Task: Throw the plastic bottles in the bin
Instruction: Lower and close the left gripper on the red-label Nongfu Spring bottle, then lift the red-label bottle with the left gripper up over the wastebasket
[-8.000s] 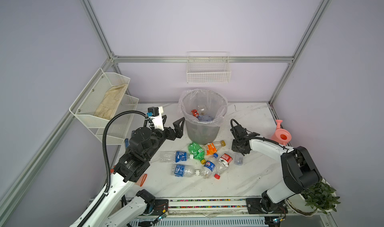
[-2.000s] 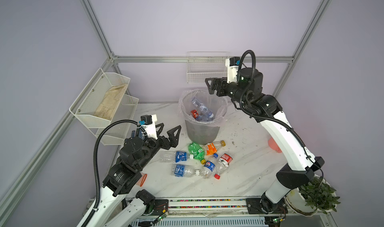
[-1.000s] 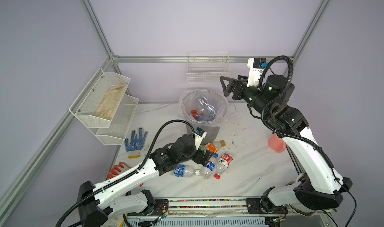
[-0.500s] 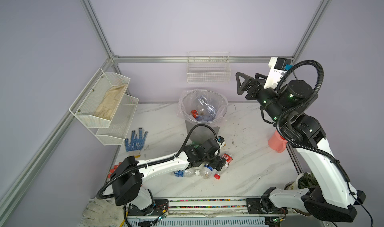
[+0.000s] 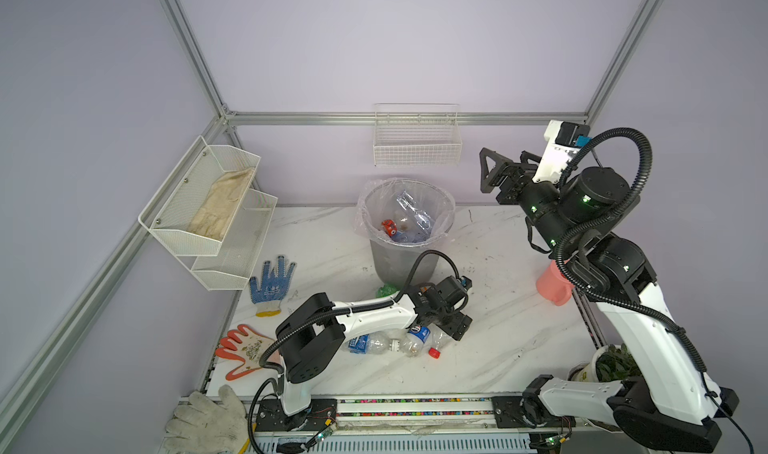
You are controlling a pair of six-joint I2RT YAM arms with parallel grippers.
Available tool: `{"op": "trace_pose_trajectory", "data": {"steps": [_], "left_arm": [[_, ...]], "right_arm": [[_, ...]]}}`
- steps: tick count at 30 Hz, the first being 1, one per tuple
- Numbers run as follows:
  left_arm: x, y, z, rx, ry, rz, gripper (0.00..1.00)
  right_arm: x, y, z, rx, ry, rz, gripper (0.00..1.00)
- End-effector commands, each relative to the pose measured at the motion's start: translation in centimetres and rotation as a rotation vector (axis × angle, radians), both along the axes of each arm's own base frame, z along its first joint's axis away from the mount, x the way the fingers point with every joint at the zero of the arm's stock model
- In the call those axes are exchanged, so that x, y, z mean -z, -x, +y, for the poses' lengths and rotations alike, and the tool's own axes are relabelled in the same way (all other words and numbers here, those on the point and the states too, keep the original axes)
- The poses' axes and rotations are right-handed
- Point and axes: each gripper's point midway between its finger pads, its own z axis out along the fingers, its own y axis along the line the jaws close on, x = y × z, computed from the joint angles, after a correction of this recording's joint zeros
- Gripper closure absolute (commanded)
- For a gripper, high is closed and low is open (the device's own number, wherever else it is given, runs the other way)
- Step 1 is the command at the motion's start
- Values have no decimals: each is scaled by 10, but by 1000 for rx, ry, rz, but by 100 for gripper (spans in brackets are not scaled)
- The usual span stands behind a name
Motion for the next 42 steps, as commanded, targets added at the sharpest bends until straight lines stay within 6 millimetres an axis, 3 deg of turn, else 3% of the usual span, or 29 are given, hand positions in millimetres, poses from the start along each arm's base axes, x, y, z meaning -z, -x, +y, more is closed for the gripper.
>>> {"op": "trace_pose_trajectory", "data": {"steps": [1,13,22,26,29,36,42], "left_arm": [[-19,-5,-15,28,-20,-49,16],[19,0,-13,54,-180,-76,23],[37,7,-15,90,-231,-70,43],[32,5,-12,83,-235,-93,60],[22,2,-12,83,-226,-120,67],[-14,2,-21,98,-143,-180,70],[-61,-4,-21,99,-58,-274,71]], "right_arm": [[-7,4,-7,24,-6,-28,3],[6,-4,0,18,7,-2,2],[16,-9,1,31,17,18,3],[18,-10,1,34,16,22,3],[16,-8,-1,35,9,19,3],[5,3,-12,49,-13,-7,2],[-8,17,-31,91,-40,-46,2]]}}
